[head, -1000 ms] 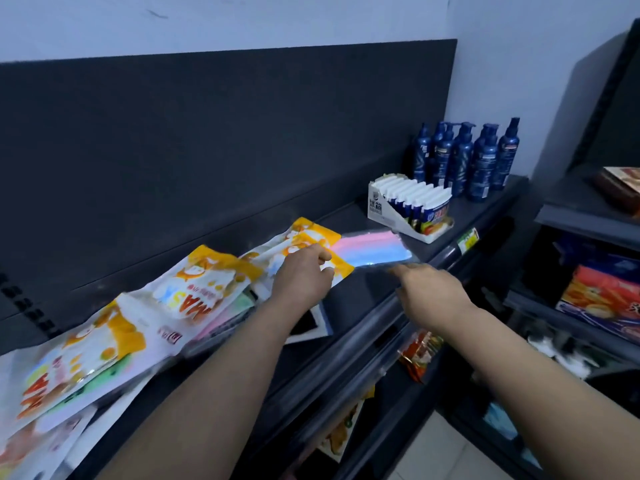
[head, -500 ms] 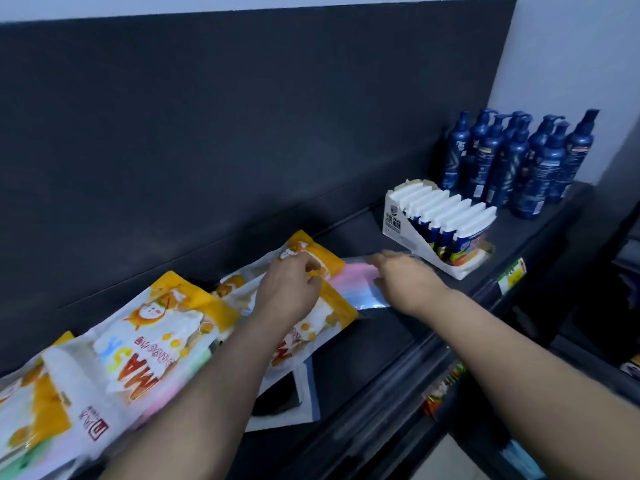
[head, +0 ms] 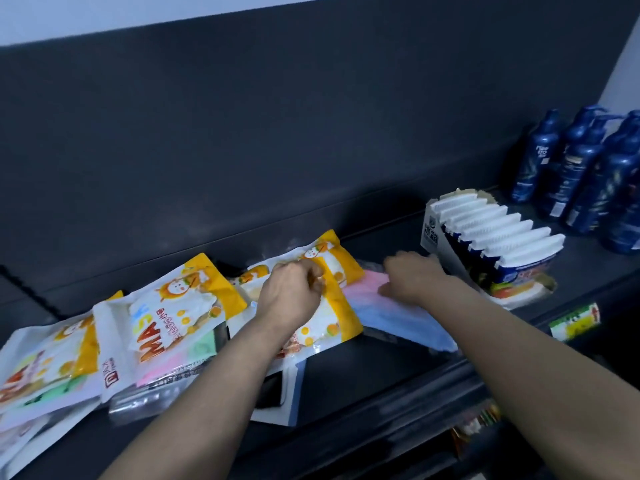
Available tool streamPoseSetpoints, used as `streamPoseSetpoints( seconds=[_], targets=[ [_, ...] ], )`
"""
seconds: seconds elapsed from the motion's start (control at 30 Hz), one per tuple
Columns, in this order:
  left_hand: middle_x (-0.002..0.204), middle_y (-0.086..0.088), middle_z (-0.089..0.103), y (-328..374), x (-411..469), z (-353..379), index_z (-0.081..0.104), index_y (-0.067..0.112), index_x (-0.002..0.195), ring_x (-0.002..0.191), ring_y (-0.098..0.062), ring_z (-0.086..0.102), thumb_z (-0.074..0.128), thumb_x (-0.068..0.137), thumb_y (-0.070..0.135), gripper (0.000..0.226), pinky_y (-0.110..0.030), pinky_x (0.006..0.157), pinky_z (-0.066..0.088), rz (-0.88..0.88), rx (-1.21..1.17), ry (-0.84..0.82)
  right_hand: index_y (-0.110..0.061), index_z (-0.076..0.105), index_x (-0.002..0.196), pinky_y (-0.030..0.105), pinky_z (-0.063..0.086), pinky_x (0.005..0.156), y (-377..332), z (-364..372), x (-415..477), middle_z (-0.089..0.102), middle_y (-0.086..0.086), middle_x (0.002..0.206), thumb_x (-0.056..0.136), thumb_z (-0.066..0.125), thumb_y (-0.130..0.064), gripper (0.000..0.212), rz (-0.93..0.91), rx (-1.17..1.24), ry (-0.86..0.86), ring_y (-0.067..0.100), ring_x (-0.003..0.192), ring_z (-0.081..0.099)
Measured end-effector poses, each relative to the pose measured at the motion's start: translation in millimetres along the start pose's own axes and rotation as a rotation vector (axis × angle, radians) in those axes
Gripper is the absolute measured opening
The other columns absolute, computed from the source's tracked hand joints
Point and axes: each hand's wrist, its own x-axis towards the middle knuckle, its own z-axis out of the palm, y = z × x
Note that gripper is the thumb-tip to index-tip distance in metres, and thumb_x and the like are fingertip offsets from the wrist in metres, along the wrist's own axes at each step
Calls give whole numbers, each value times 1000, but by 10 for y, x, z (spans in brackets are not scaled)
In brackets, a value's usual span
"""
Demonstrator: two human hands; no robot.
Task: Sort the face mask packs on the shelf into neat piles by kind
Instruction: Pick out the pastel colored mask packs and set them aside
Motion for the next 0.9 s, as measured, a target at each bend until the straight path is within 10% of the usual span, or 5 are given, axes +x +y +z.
streamPoseSetpoints(
  seconds=[0.33,0.63,0.8,0.9],
  targets=[
    [122,-2,64,249,16,-74,61,25,120,119,-24,47,51,92,20,31,-34,87,44,-69,71,88,-2,35,117,37,36,72,318,-640,-143,61,21,114,97,43,-19,27,118,451,493,41,105,58],
    [119,-7,62,-111,-198,-159,60,18,119,116,-28,50,43,89,10,36,-36,85,45,-317,490,-2,-16,46,108,33,40,72,-33,-358,-122,59,3,106,89,42,-13,20,-171,839,219,28,94,57],
    [83,-13,63,-44,-443,-100,64,11,88,70,-28,59,39,90,-2,28,-28,59,44,-395,-236,-97,-15,59,94,31,44,64,-85,-410,54,64,3,86,72,45,-20,26,-197,951,104,25,73,59],
    [94,-14,63,-89,-564,-162,64,13,101,81,-28,61,40,93,-4,31,-40,72,52,-480,-708,83,-6,64,89,38,50,65,-257,-497,115,68,17,90,76,48,-13,22,-290,1026,47,31,73,62]
  ],
)
